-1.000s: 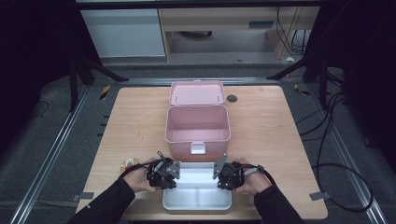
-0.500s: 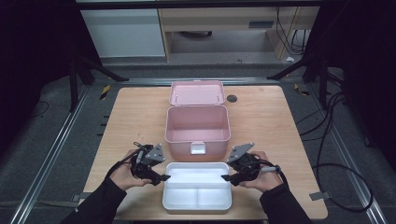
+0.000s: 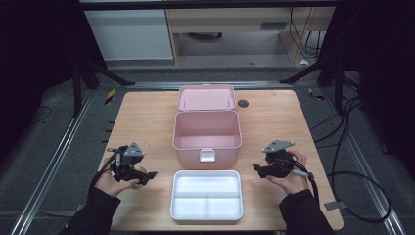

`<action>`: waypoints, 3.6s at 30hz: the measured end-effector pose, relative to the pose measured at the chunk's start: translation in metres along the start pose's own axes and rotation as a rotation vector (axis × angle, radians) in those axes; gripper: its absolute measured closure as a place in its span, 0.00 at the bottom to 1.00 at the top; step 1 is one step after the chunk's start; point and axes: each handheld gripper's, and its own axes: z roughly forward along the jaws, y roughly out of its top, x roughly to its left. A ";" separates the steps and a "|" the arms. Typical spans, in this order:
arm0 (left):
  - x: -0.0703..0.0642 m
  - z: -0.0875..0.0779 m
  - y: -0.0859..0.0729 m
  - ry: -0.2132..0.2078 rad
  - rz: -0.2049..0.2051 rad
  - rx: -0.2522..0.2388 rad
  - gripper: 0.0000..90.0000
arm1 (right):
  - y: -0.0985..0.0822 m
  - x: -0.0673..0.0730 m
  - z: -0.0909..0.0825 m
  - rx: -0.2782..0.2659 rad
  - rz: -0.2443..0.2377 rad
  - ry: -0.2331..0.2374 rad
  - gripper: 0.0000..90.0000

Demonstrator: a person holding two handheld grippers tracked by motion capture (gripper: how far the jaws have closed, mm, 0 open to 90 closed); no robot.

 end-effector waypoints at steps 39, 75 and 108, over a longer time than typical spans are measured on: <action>0.022 0.031 -0.023 -0.011 -0.015 0.261 0.18 | -0.016 -0.024 0.010 0.071 0.110 -0.099 0.22; 0.008 -0.014 0.030 -0.023 0.081 0.170 0.22 | -0.019 -0.024 0.011 0.080 0.103 -0.105 0.22; 0.005 -0.021 0.181 -0.060 0.195 0.071 0.22 | -0.020 -0.027 0.010 0.071 0.107 -0.109 0.22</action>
